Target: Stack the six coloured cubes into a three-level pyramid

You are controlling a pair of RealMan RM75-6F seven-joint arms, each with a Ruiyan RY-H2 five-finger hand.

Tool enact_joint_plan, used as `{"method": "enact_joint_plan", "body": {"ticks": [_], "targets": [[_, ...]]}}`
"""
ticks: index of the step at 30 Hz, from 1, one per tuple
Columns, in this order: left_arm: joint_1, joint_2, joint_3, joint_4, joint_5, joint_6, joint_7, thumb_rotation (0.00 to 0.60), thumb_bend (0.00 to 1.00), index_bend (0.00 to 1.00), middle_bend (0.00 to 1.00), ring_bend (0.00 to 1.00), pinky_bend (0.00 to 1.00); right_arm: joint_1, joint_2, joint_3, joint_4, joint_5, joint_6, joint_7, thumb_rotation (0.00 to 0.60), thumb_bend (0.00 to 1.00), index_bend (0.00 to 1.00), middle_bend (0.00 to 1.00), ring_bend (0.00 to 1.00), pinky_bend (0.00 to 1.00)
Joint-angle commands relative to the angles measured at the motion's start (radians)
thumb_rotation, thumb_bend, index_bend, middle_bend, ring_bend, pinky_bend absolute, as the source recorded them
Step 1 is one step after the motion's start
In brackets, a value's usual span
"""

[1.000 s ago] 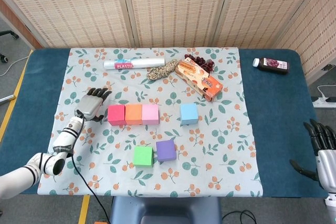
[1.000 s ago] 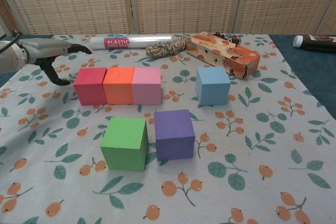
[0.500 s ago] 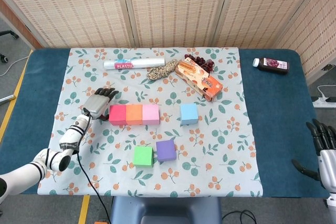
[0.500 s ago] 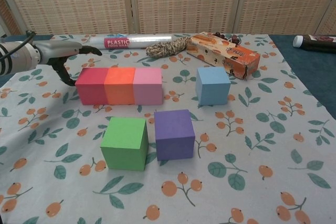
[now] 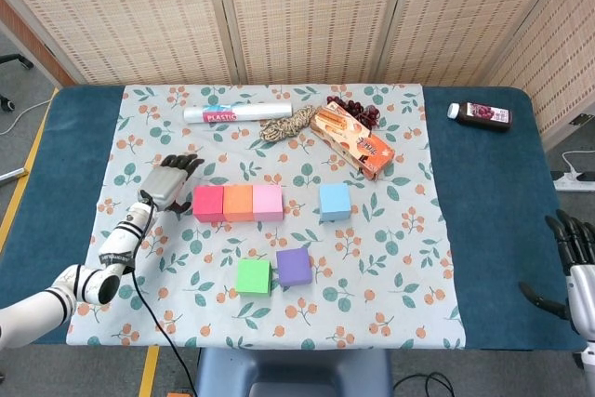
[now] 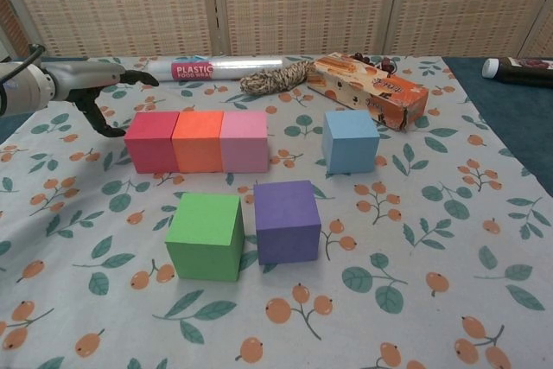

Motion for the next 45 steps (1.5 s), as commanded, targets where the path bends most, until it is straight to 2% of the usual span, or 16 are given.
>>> {"method": "enact_joint_plan", "body": {"ticks": [1, 5, 7, 10, 12, 15, 18, 22, 28, 35, 45], "targets": [[0.051, 0.095, -0.013, -0.143, 0.024, 0.104, -0.010, 0.600, 0.32, 0.00, 0.00, 0.00, 0.04, 0.001, 0.000, 0.001, 0.004, -0.001, -0.001, 0.004, 0.600, 0.00, 0.00, 0.00, 0.00, 0.00], [0.102, 0.182, -0.012, -0.316, 0.107, 0.230, -0.025, 0.600, 0.32, 0.01, 0.01, 0.01, 0.09, 0.009, -0.005, 0.001, 0.010, -0.010, -0.008, 0.010, 0.600, 0.00, 0.00, 0.00, 0.00, 0.00], [0.120, 0.215, 0.005, -0.395, 0.165, 0.269, -0.035, 0.600, 0.32, 0.06, 0.06, 0.06, 0.16, 0.013, -0.007, 0.002, 0.013, -0.015, -0.008, 0.011, 0.600, 0.00, 0.00, 0.00, 0.00, 0.00], [0.124, 0.257, 0.040, -0.491, 0.246, 0.266, -0.064, 0.600, 0.32, 0.12, 0.15, 0.18, 0.25, 0.018, -0.009, 0.002, 0.014, -0.021, -0.011, 0.011, 0.600, 0.00, 0.00, 0.00, 0.00, 0.00], [0.121, 0.276, 0.061, -0.535, 0.293, 0.256, -0.082, 0.600, 0.32, 0.14, 0.18, 0.21, 0.27, 0.019, -0.009, 0.001, 0.014, -0.021, -0.014, 0.010, 0.600, 0.00, 0.00, 0.00, 0.00, 0.00], [0.109, 0.297, 0.093, -0.593, 0.346, 0.226, -0.090, 0.600, 0.32, 0.15, 0.19, 0.23, 0.29, 0.019, -0.008, 0.001, 0.013, -0.023, -0.011, 0.010, 0.600, 0.00, 0.00, 0.00, 0.00, 0.00], [0.095, 0.305, 0.125, -0.641, 0.367, 0.180, -0.077, 0.600, 0.32, 0.10, 0.17, 0.21, 0.27, 0.017, -0.009, 0.000, 0.015, -0.023, -0.008, 0.014, 0.600, 0.00, 0.00, 0.00, 0.00, 0.00], [0.088, 0.293, 0.150, -0.671, 0.361, 0.144, -0.024, 0.600, 0.33, 0.01, 0.10, 0.13, 0.23, 0.014, -0.009, -0.003, 0.020, -0.023, -0.005, 0.020, 0.600, 0.00, 0.00, 0.00, 0.00, 0.00], [0.096, 0.254, 0.166, -0.689, 0.296, 0.137, 0.120, 0.600, 0.33, 0.00, 0.01, 0.04, 0.21, 0.011, -0.010, -0.003, 0.028, -0.016, -0.004, 0.030, 0.600, 0.00, 0.00, 0.00, 0.00, 0.00], [0.115, 0.245, 0.181, -0.764, 0.224, 0.154, 0.227, 0.600, 0.33, 0.00, 0.00, 0.00, 0.20, 0.016, -0.011, -0.003, 0.033, -0.012, -0.013, 0.034, 0.600, 0.00, 0.00, 0.00, 0.00, 0.00], [0.114, 0.176, 0.170, -0.760, 0.153, 0.169, 0.277, 0.600, 0.33, 0.00, 0.00, 0.00, 0.20, 0.018, -0.012, -0.003, 0.035, -0.010, -0.017, 0.037, 0.600, 0.00, 0.00, 0.00, 0.00, 0.00]]}}
